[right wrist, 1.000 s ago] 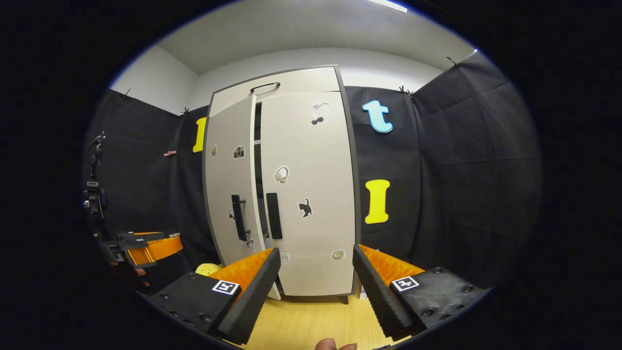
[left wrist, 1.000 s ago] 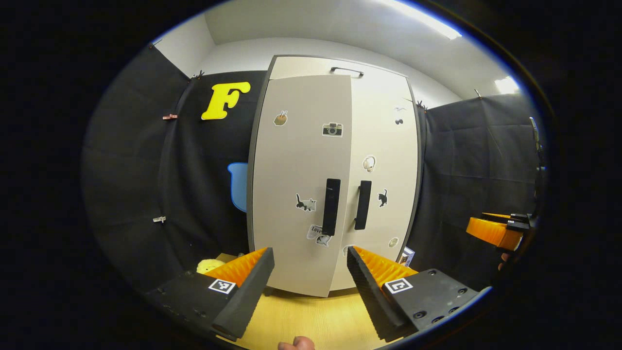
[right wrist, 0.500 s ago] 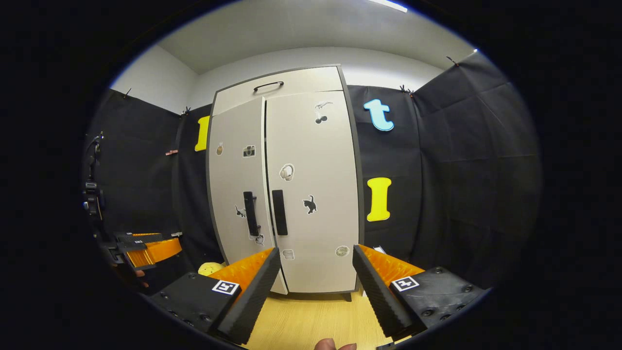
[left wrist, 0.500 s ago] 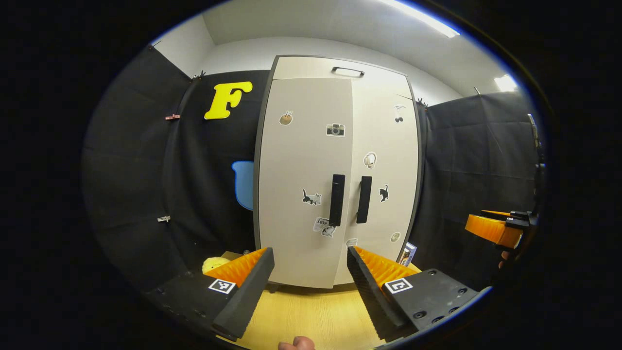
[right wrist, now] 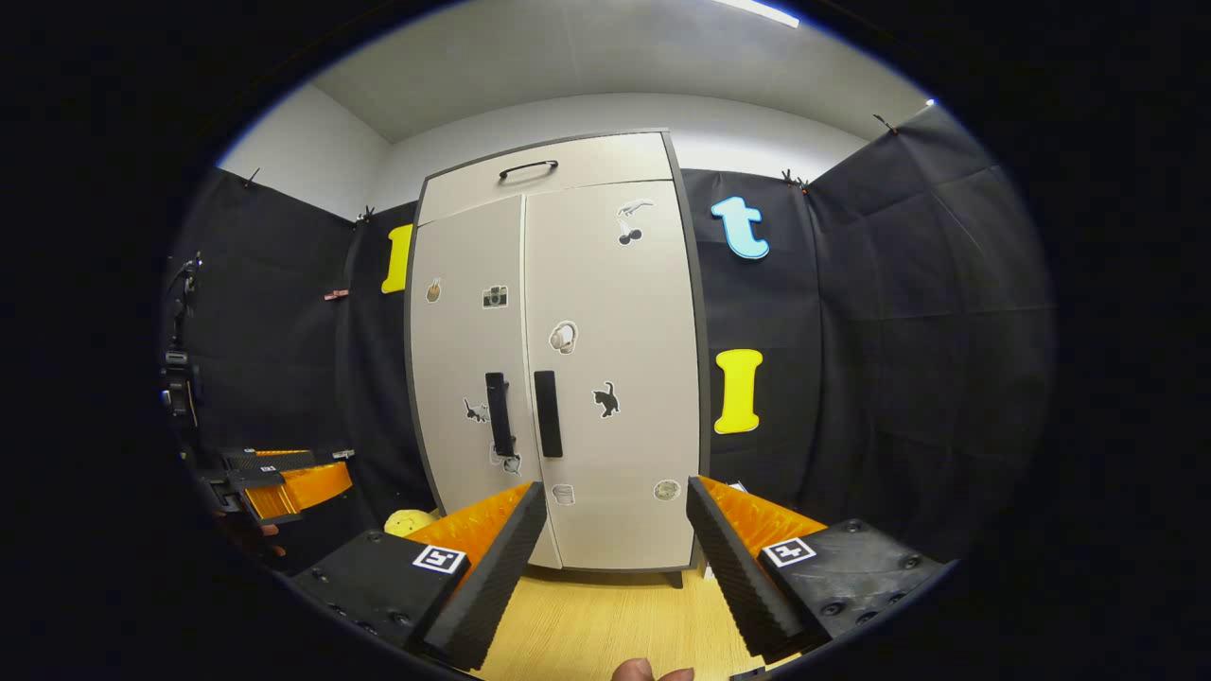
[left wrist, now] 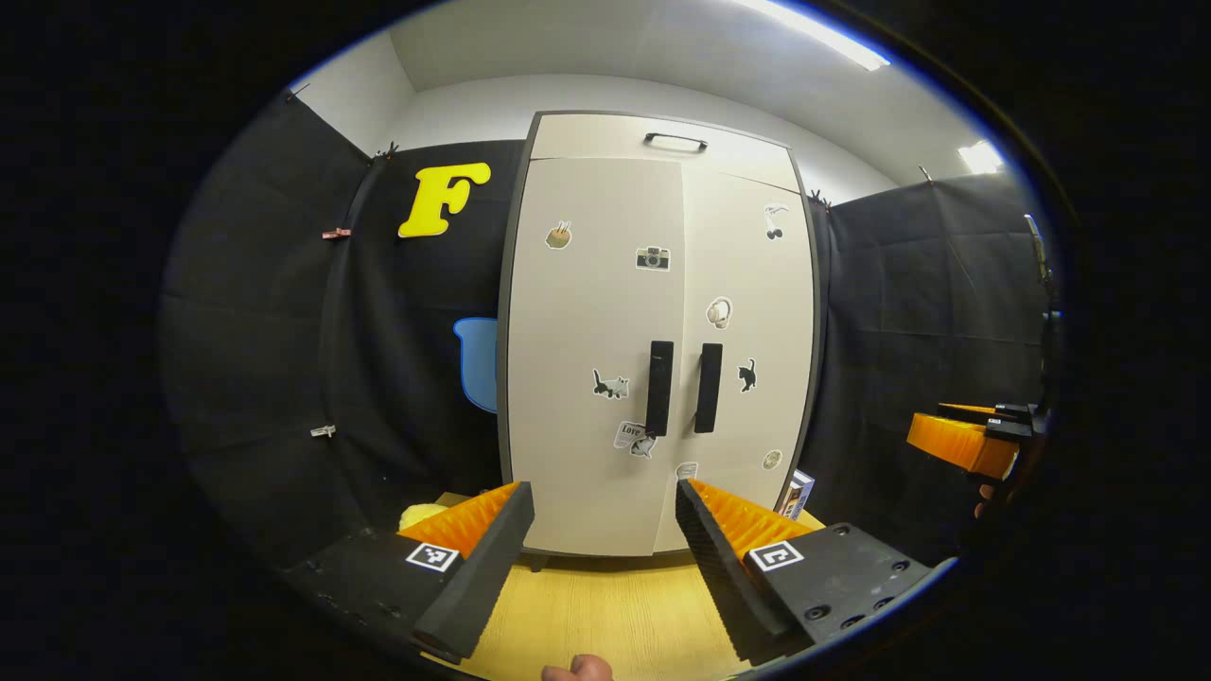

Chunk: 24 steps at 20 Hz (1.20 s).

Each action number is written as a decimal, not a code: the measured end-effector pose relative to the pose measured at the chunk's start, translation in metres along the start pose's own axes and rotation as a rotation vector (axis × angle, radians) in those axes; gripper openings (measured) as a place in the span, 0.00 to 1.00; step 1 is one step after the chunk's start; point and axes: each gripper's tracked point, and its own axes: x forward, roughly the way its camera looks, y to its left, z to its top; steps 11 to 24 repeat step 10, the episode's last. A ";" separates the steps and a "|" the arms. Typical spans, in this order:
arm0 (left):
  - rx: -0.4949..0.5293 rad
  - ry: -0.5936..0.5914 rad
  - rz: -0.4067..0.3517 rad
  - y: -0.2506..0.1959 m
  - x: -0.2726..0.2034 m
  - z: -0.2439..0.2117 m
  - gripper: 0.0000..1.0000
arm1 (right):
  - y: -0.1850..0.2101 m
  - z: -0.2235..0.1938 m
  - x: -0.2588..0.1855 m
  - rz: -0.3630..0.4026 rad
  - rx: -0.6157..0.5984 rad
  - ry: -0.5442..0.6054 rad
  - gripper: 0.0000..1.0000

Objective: Grab one shoe with the right hand and put it into the shoe cabinet, grab the other shoe with the left hand and put it into the shoe cabinet; then close the right door with the right hand and the left door with the left hand.

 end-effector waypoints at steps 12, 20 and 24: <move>0.001 0.004 0.000 -0.001 0.003 0.001 0.95 | -0.002 -0.002 0.001 0.000 -0.001 0.003 0.98; 0.001 0.004 0.000 -0.001 0.003 0.001 0.95 | -0.002 -0.002 0.001 0.000 -0.001 0.003 0.98; 0.001 0.004 0.000 -0.001 0.003 0.001 0.95 | -0.002 -0.002 0.001 0.000 -0.001 0.003 0.98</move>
